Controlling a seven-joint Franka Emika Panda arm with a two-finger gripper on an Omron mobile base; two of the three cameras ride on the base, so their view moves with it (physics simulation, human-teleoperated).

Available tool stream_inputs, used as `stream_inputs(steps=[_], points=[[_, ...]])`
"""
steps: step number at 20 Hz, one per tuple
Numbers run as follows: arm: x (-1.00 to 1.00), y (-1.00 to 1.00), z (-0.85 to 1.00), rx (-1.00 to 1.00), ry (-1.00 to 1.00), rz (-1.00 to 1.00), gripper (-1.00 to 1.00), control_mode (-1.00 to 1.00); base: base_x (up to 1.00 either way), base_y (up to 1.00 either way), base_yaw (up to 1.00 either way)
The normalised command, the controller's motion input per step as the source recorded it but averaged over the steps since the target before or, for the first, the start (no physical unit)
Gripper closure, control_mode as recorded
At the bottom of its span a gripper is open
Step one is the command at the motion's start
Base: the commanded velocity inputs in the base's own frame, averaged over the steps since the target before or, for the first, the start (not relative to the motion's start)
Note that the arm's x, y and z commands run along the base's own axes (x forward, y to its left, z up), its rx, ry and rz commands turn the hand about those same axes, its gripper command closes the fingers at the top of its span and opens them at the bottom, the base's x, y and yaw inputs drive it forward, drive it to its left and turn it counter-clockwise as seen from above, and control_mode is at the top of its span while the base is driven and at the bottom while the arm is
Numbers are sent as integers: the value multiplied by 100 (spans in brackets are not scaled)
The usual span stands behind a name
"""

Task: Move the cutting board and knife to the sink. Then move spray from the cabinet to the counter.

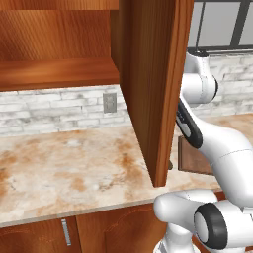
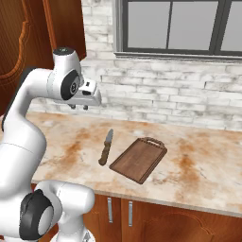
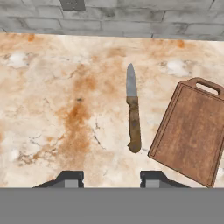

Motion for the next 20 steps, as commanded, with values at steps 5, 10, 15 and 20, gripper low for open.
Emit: stream_inputs(steps=[5,10,15,20], points=[[0,-12,-9,1,0,0,-100,-100,0,0,0],[0,-37,-14,5,0,-1,-100,-100,0,0,0],[2,-34,-16,4,0,0,-100,-100,0,0,0],[21,-18,-24,-3,0,0,-100,-100,0,0,0]])
